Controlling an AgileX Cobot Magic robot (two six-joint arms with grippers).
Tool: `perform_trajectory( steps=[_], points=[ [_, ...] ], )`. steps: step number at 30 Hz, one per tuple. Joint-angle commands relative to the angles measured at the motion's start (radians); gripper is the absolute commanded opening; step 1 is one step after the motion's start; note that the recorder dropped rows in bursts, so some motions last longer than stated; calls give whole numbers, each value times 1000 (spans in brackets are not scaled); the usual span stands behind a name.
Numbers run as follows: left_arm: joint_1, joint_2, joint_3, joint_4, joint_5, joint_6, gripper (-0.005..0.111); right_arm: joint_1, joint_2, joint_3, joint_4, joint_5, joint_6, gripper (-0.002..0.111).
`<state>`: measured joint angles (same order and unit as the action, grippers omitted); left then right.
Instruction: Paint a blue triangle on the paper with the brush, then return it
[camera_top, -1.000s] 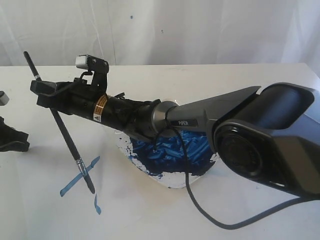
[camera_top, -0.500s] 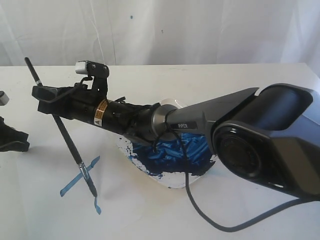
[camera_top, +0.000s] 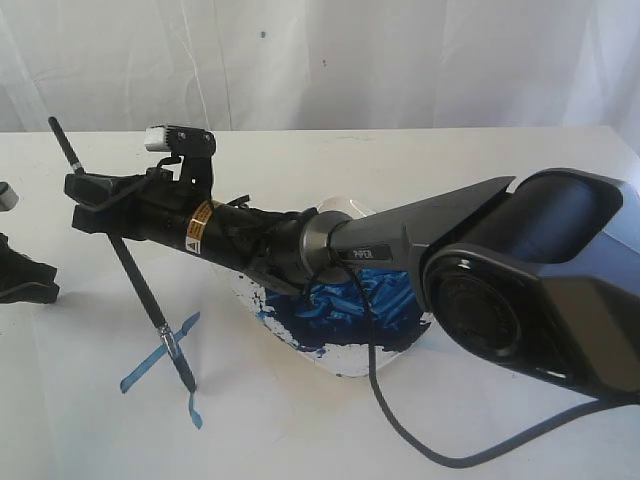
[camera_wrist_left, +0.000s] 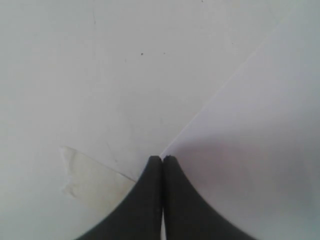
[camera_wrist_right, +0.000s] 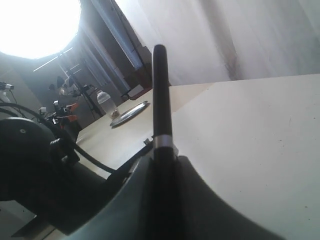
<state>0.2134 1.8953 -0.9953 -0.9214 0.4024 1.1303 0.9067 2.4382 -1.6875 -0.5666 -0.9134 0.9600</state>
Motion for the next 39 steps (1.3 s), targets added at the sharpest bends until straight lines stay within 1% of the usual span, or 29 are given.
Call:
perform_trajectory(
  steps=[1, 8, 13, 18, 23, 33, 39],
  points=[
    [3, 2, 5, -19, 13, 2, 0, 1, -4, 4, 40, 0, -25, 0],
    [3, 2, 5, -19, 13, 2, 0, 1, 2, 4, 41, 43, -40, 0],
    [3, 2, 5, -19, 13, 2, 0, 1, 36, 4, 58, 15, -44, 0],
    [3, 2, 5, -19, 9, 2, 0, 1, 79, 2, 145, -67, -75, 0],
    [3, 2, 5, -21, -7, 2, 0, 1, 82, 2, 151, -58, -125, 0],
    [3, 2, 5, -21, -7, 2, 0, 1, 82, -1, 221, -59, -202, 0],
    [3, 2, 5, -21, -5, 2, 0, 1, 88, -47, 223, -44, -209, 0]
  ],
)
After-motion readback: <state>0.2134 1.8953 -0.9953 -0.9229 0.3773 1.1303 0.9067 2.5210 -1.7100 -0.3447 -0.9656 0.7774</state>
